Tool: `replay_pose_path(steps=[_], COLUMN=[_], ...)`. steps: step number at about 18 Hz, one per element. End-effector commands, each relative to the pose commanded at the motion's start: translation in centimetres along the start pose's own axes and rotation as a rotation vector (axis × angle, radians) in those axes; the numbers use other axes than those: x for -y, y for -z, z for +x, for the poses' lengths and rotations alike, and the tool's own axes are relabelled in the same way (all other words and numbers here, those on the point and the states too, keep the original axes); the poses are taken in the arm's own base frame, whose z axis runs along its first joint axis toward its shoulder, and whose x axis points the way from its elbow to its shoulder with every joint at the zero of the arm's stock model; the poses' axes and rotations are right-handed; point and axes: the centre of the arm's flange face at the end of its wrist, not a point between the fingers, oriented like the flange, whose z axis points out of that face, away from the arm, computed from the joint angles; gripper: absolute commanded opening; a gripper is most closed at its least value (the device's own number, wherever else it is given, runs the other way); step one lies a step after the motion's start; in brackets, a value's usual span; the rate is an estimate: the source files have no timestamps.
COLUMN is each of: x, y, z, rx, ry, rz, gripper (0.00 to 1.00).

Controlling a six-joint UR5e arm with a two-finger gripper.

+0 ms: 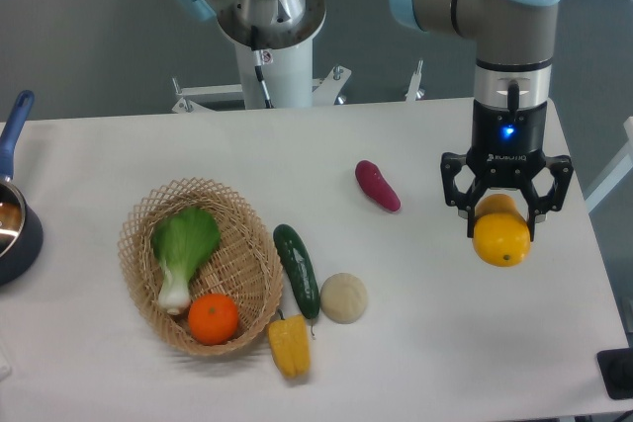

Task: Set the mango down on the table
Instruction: 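Move the gripper holding the yellow mango down toward the table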

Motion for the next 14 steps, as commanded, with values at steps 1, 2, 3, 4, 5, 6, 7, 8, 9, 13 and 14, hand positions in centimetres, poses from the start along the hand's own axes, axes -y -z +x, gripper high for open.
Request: replay_pose_path(steps=[1,2,3,4,5,6,7,8,9,13,14], x=[0.0,0.0,0.0,-0.1,-0.2,-0.3,-0.7,-0.9,-1.2,-3.5,-4.1], y=[-0.1,-0.2,-0.2,-0.3,-0.5,-0.5,-0.9,-1.1,-1.4,-3.7,-4.2], z=[0.1,0.2,0.2,0.2,0.3,0.3,0.5,0.6,0.8,2.0,2.1], rx=[-0.002,-0.005,-0.003,-0.004,-0.009,-0.009,-0.015,-0.018,-0.024,-0.056,-0.059], ry=[-0.001,-0.001,-0.001,-0.001,0.001,0.002,-0.007,-0.019,-0.037,-0.165,-0.197], rz=[-0.001,-0.002,-0.005,-0.005,-0.009,-0.011,-0.020,-0.025,-0.031,-0.094,-0.118], gripper=[0.40,0.40,0.40,0.40,0.40,0.40,0.40,0.40,0.40,0.40,0.40])
